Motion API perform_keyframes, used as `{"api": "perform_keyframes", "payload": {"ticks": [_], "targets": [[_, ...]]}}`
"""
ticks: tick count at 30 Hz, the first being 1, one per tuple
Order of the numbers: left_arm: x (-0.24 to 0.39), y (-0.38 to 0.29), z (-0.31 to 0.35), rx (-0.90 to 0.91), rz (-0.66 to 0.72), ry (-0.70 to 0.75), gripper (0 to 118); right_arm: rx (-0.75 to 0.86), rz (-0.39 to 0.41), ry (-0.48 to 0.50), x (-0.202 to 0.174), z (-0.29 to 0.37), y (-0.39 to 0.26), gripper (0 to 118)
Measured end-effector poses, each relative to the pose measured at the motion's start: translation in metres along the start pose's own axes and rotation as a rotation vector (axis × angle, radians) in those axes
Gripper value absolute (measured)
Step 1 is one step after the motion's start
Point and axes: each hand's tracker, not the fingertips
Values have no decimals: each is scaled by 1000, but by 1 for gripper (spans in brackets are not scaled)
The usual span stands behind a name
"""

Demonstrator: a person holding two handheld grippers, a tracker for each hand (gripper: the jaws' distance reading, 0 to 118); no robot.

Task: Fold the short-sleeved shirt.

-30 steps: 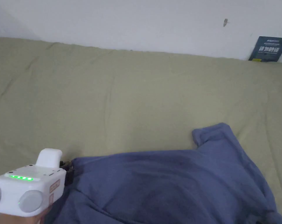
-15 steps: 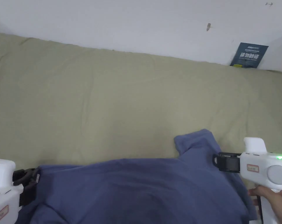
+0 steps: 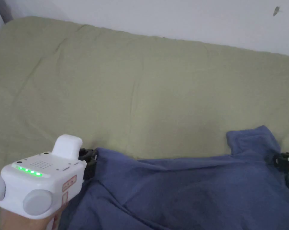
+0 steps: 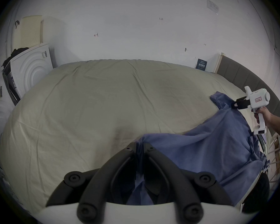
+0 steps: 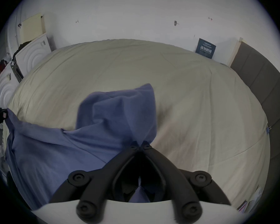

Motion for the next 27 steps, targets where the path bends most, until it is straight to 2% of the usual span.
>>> {"api": "perform_keyframes", "payload": {"ticks": [3, 6, 9, 11, 15, 18, 21, 22, 23, 24, 25, 26, 27], "targets": [[7, 5, 10, -5, -10, 6, 8, 105, -1, -6, -1, 33, 7, 1], [10, 8, 40, 23, -6, -2, 8, 212, -27, 37, -4, 96, -2, 1], [13, 3, 85, 67, 5, -12, 8, 317, -1, 44, -5, 168, -33, 1], [20, -6, 124, 92, 14, -25, 8, 352, -15, 48, -7, 212, -66, 1], [19, -39, 168, 92, -6, -23, 8, 349, -28, 49, -19, 266, -150, 1], [14, -80, 182, 7, -1, -35, 8, 254, -52, 39, -33, 270, -218, 1], [15, -117, 177, -107, -3, -69, 8, 149, -134, 21, -41, 251, -271, 1], [15, -128, 169, -137, -34, -36, 8, 114, -175, -8, -43, 244, -284, 1], [17, -136, 163, -156, -51, -20, 8, 106, -213, -17, -38, 235, -294, 4], [17, -135, 163, -149, -45, -24, 9, 105, -234, -14, -34, 228, -300, 15], [21, -139, 161, -143, -37, -26, 9, 111, -228, -19, -34, 223, -302, 15], [25, -141, 160, -136, -31, -14, 11, 102, -224, -27, -33, 223, -296, 23], [25, -141, 162, -124, -11, -22, 22, 102, -234, -48, -32, 226, -293, 45]]}}
